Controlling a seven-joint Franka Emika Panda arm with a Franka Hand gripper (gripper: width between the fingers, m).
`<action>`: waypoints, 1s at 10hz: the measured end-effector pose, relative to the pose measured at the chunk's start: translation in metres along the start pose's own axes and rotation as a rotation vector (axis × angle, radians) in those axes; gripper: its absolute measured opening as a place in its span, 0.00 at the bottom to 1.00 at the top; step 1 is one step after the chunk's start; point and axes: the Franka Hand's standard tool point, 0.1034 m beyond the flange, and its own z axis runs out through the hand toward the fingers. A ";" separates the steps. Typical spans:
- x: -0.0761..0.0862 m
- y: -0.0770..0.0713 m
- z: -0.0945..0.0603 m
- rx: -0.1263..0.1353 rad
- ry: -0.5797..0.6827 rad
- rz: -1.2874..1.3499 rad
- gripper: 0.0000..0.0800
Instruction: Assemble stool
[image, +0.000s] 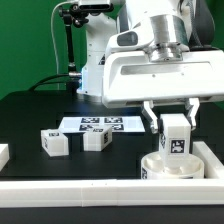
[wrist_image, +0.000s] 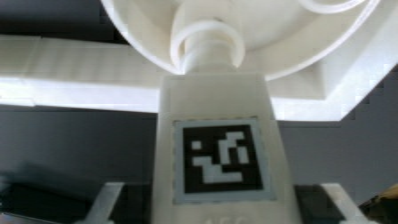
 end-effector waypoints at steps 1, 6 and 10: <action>-0.001 0.000 0.001 -0.001 0.003 -0.001 0.43; -0.002 0.000 0.003 -0.002 0.007 -0.003 0.46; 0.000 0.001 0.001 -0.002 0.003 -0.008 0.80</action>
Offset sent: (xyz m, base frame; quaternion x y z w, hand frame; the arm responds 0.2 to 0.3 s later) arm -0.0067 0.0020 -0.0147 0.0115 0.0214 0.0036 0.9997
